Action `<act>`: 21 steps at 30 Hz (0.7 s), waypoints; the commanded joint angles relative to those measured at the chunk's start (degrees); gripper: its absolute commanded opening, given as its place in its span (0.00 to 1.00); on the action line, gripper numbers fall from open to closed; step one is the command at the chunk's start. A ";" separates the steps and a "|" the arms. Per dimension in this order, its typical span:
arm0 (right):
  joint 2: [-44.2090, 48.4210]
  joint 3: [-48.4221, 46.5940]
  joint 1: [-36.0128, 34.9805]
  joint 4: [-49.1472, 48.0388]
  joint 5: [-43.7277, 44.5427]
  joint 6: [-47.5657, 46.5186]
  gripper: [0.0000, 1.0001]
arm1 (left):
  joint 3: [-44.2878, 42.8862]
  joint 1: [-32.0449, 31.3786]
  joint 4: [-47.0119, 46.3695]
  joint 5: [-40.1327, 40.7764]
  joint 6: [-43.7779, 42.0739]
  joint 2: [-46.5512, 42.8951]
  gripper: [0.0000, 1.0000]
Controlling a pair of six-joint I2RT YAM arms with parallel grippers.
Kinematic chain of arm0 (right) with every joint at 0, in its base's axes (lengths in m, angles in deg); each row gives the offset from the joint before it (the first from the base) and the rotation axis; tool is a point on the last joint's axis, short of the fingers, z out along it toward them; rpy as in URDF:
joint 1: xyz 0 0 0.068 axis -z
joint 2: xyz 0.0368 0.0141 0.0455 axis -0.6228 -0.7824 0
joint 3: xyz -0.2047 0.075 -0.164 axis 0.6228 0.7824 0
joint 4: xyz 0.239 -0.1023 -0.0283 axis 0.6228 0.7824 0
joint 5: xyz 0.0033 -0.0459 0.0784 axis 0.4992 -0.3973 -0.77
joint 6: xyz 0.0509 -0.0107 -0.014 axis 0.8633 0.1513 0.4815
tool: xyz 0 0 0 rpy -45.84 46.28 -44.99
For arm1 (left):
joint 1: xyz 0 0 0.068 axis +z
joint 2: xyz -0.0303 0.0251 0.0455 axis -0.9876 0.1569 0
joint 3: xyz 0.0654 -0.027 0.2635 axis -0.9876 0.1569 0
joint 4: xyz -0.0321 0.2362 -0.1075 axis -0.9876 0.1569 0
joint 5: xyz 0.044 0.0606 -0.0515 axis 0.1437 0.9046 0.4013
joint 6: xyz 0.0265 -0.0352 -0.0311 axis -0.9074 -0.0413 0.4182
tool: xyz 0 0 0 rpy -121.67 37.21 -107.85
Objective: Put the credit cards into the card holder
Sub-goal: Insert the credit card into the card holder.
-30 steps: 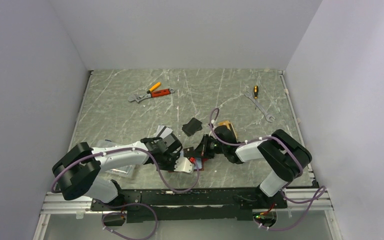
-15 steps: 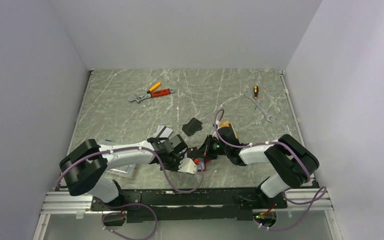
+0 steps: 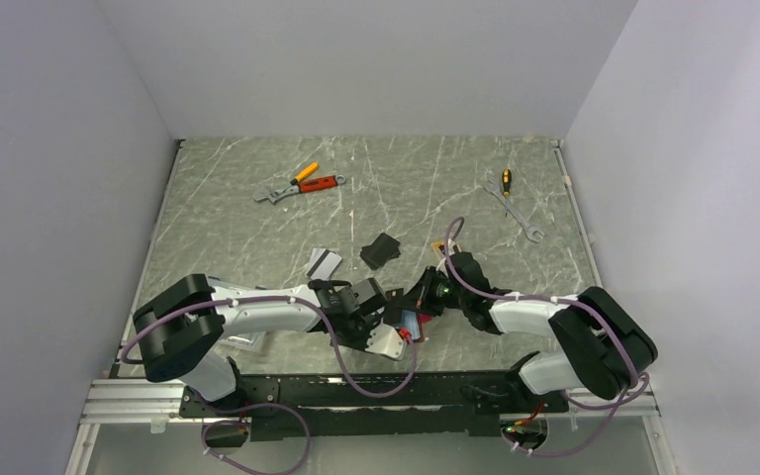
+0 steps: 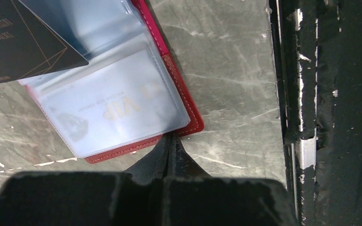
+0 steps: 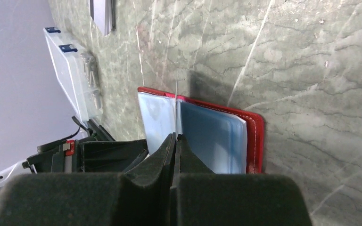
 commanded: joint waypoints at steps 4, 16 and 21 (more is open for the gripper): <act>-0.73 1.94 0.31 -1.87 -0.98 0.46 0.00 | 1.92 -1.56 2.29 -8.77 2.27 4.74 0.00; -5.42 5.04 -2.58 -10.52 -0.68 6.57 0.00 | 2.28 -1.56 0.27 -7.24 4.81 5.92 0.00; -3.96 7.37 -5.75 -11.07 4.28 10.25 0.00 | 2.16 -1.54 -0.54 -5.52 6.91 7.29 0.00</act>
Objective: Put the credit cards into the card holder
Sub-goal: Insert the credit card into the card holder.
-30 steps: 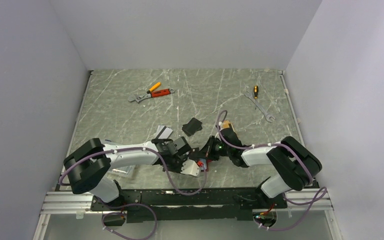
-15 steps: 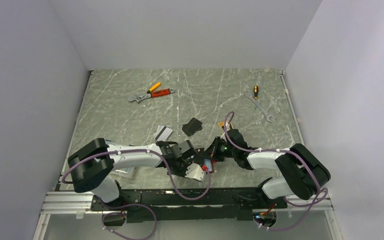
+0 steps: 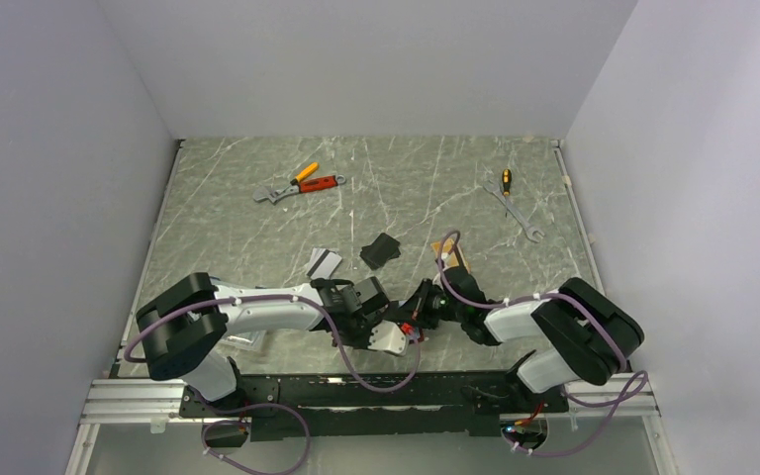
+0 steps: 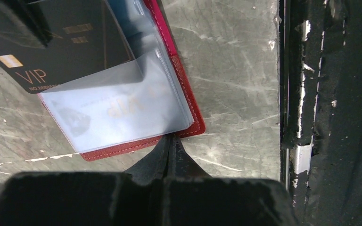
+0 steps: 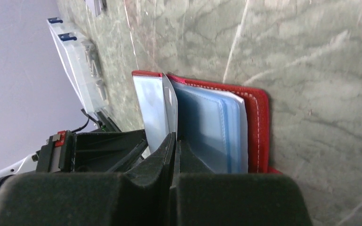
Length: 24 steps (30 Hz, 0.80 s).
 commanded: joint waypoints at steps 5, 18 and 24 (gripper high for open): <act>2.80 3.74 -5.70 1.08 7.95 4.66 0.00 | 2.49 -1.45 -0.81 -5.35 4.13 6.62 0.00; 4.43 2.15 -6.50 10.07 6.79 0.61 0.00 | 3.01 -1.45 -0.77 -4.60 3.83 5.94 0.00; 1.75 -0.35 -5.38 9.76 4.38 -2.77 0.00 | 3.14 -1.45 -0.75 -3.75 3.05 5.20 0.00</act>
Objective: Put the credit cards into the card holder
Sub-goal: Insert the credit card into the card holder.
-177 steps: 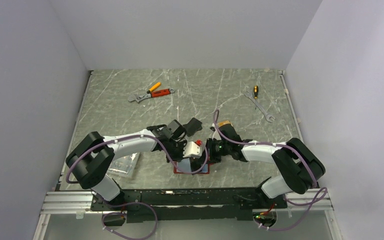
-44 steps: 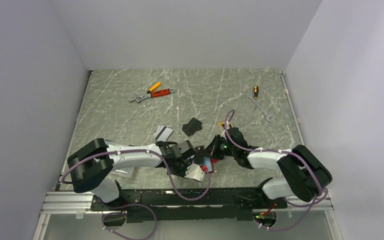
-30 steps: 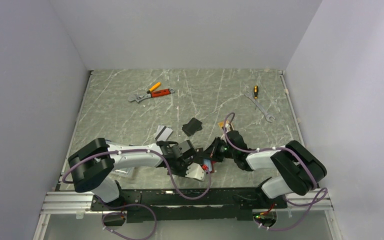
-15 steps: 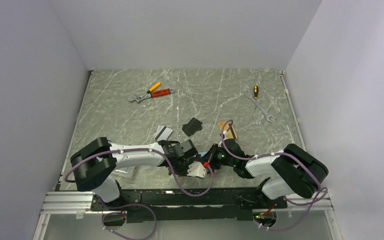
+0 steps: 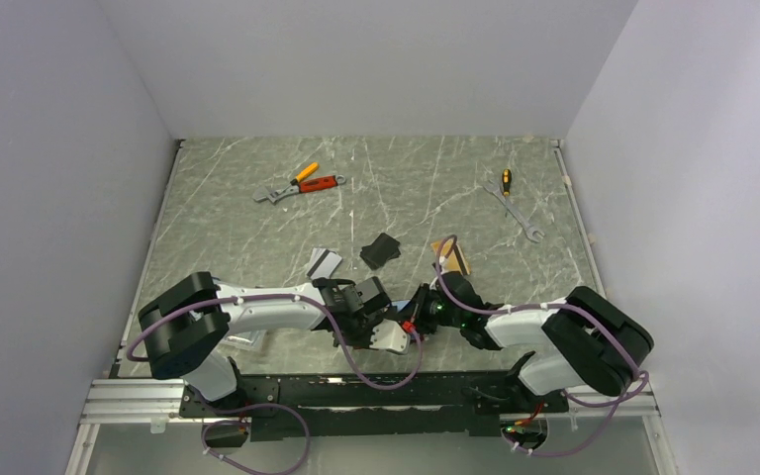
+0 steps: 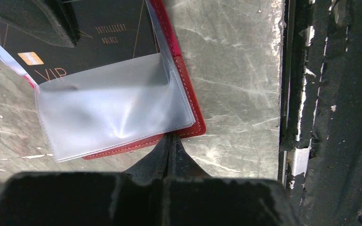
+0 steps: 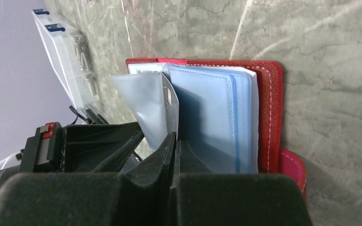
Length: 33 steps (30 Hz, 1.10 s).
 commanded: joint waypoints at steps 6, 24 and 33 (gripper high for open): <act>-9.40 -7.49 0.88 6.10 -5.35 -8.82 0.00 | 3.79 -1.31 -0.66 -4.77 0.41 3.49 0.00; 4.51 -12.46 2.90 31.73 5.34 -14.59 0.47 | 6.89 -0.83 -3.01 -2.10 -1.25 1.25 0.00; -3.95 -19.31 -0.48 30.58 7.35 -13.42 0.17 | 7.35 -0.83 -3.49 -1.69 -1.76 1.18 0.00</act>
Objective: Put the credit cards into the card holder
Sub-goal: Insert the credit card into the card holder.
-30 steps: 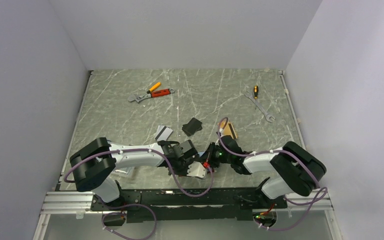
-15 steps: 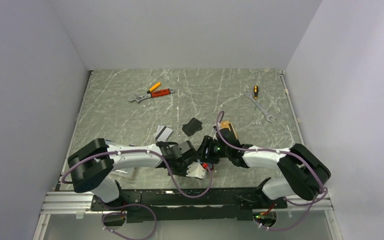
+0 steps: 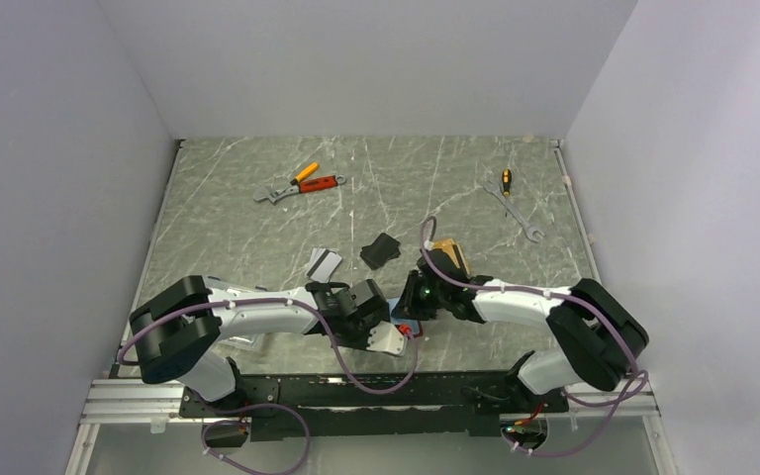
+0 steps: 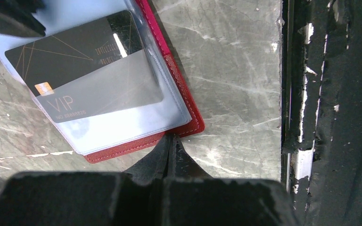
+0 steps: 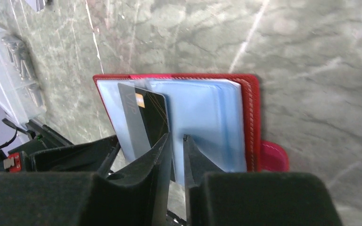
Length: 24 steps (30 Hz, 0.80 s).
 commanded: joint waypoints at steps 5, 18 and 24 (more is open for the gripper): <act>-6.09 -6.32 -3.77 1.33 3.53 0.25 0.10 | 4.83 -0.72 -0.62 -1.70 -1.50 3.40 0.00; -7.47 -8.60 -6.64 -2.24 -0.73 1.12 0.09 | 5.43 -0.34 -1.28 -0.18 -3.50 2.41 0.00; -0.10 -3.48 -1.30 -0.16 -1.26 0.09 0.23 | 2.50 2.33 3.28 -3.07 -3.53 -0.25 0.00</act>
